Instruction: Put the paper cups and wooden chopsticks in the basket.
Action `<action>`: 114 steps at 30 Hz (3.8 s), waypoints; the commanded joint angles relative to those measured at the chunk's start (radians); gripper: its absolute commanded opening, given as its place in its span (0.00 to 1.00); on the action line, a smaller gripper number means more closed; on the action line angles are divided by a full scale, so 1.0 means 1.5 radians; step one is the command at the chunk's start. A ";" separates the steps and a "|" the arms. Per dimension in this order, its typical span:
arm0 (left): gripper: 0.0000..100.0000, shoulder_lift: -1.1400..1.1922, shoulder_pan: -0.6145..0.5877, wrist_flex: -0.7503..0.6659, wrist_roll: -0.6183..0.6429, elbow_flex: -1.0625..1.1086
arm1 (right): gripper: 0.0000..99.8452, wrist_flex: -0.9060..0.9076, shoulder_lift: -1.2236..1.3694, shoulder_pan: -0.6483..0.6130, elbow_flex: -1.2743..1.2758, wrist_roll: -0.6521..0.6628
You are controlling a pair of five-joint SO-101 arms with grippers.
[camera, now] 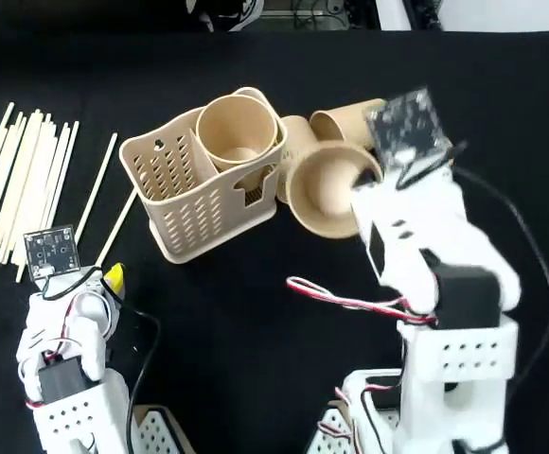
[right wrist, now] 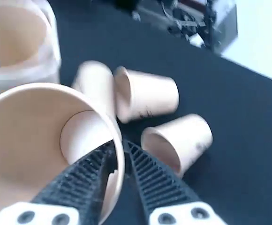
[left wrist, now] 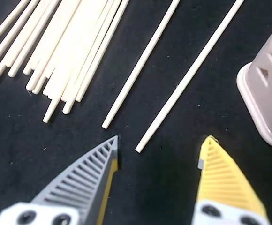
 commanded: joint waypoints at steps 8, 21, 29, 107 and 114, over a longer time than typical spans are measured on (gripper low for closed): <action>0.28 -0.002 0.005 -0.014 -0.006 -0.001 | 0.01 0.081 0.336 -0.125 -0.528 -0.134; 0.28 -0.002 0.005 -0.029 -0.004 0.007 | 0.02 0.240 0.764 -0.187 -0.920 -0.150; 0.28 -0.002 0.005 -0.029 -0.003 0.007 | 0.25 0.341 0.885 -0.207 -1.079 -0.111; 0.28 -0.002 0.011 -0.029 -0.007 0.010 | 0.01 -0.398 0.066 -0.037 0.339 0.221; 0.28 -0.002 0.011 -0.027 -0.007 0.009 | 0.01 -0.069 -0.033 -0.020 0.119 0.115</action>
